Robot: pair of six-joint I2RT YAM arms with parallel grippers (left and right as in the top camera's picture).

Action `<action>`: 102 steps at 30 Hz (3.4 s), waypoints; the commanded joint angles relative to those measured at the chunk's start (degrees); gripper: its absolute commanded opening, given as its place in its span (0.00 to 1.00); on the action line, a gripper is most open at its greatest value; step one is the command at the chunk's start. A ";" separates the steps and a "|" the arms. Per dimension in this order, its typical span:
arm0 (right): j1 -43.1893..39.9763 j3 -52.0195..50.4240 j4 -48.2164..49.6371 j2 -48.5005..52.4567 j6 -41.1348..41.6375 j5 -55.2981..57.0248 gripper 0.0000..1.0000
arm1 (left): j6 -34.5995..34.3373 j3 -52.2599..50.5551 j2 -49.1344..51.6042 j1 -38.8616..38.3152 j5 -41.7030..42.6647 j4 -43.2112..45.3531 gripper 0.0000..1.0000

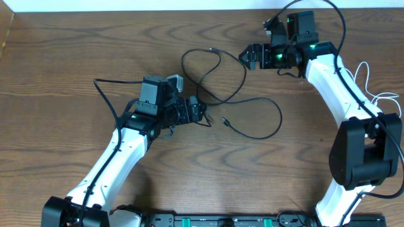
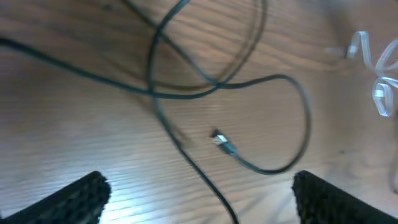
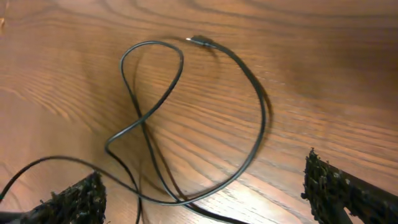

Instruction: Untangle cables

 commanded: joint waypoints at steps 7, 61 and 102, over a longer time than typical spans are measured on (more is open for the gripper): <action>0.74 0.22 -1.42 0.15 0.44 1.31 0.99 | 9.55 0.31 -0.11 -0.02 -12.66 -14.10 0.99; 28.74 -0.85 -2.10 14.38 -16.81 37.83 0.01 | -1.79 3.32 -15.23 9.97 -16.85 -11.78 0.98; -37.77 26.03 -8.50 18.75 -13.40 38.03 0.12 | -8.02 3.30 -15.21 9.94 -16.48 -19.45 0.98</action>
